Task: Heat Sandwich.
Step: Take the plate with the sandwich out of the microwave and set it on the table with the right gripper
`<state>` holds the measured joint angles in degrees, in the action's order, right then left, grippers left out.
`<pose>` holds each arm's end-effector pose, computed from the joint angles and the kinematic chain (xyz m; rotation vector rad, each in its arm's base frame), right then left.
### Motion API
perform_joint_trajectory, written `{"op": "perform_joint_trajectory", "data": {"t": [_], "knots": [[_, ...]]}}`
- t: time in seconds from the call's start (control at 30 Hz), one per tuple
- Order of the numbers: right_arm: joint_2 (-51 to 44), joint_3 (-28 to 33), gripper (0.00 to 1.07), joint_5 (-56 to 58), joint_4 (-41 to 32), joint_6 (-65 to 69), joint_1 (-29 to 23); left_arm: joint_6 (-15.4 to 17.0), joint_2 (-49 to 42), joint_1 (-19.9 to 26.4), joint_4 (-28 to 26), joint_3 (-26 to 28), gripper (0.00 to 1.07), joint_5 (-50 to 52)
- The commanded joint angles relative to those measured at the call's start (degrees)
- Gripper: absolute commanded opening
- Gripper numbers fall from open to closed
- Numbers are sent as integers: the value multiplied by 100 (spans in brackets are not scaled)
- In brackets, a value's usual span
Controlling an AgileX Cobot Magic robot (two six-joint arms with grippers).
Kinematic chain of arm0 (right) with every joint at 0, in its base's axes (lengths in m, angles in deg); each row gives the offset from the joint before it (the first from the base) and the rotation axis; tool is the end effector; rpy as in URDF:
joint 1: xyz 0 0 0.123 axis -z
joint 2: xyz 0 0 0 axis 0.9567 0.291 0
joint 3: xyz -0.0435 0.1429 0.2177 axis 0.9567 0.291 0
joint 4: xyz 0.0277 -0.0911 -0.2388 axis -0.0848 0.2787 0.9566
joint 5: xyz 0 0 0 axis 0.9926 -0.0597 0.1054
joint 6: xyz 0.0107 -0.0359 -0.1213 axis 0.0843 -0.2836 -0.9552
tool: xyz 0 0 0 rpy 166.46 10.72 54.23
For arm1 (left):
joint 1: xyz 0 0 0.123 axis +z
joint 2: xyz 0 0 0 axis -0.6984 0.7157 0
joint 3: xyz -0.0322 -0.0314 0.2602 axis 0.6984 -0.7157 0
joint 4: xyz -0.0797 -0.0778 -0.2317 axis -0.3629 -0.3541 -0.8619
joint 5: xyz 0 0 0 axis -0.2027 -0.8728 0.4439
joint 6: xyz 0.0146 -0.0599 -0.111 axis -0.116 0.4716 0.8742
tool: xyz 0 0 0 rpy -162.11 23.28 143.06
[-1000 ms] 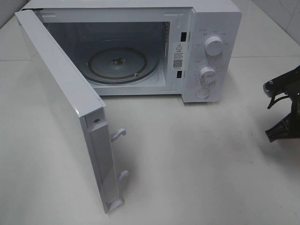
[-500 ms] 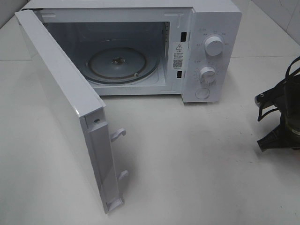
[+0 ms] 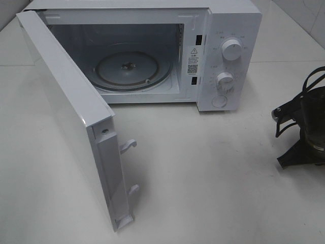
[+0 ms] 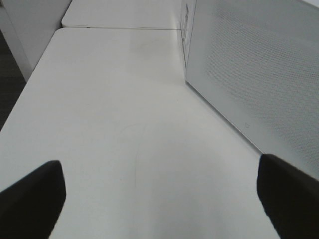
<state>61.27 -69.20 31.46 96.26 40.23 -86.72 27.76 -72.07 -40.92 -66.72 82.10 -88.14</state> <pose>0.2838 0.0034 0.0296 -0.2760 2.7219 -0.6909 0.0542 -0.0076 0.2652 -0.0069 2.0190 -0.0483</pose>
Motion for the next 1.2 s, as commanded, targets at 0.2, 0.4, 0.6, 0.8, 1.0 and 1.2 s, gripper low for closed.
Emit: {"op": "perform_joint_trajectory", "data": {"t": [0.2, 0.4, 0.6, 0.8, 1.0, 1.2], "knots": [[46, -52, 11, -74, 86, 63, 40, 40, -149, -46, 0, -11, 98, 23], [6, -52, 23, -52, 46, 63, 40, 40, -149, -46, 0, -11, 98, 23], [-315, -52, 40, -52, -183, -195, 40, 40, -149, -46, 0, -11, 98, 23], [-670, -52, 49, -11, -877, -854, 40, 40, -149, -46, 0, -11, 98, 23], [-997, -52, 57, 17, -1673, -1547, 40, 40, -149, -46, 0, -11, 98, 23], [-1696, -52, 68, 252, -2630, -2464, 40, 40, -149, -46, 0, -11, 98, 23]]}}
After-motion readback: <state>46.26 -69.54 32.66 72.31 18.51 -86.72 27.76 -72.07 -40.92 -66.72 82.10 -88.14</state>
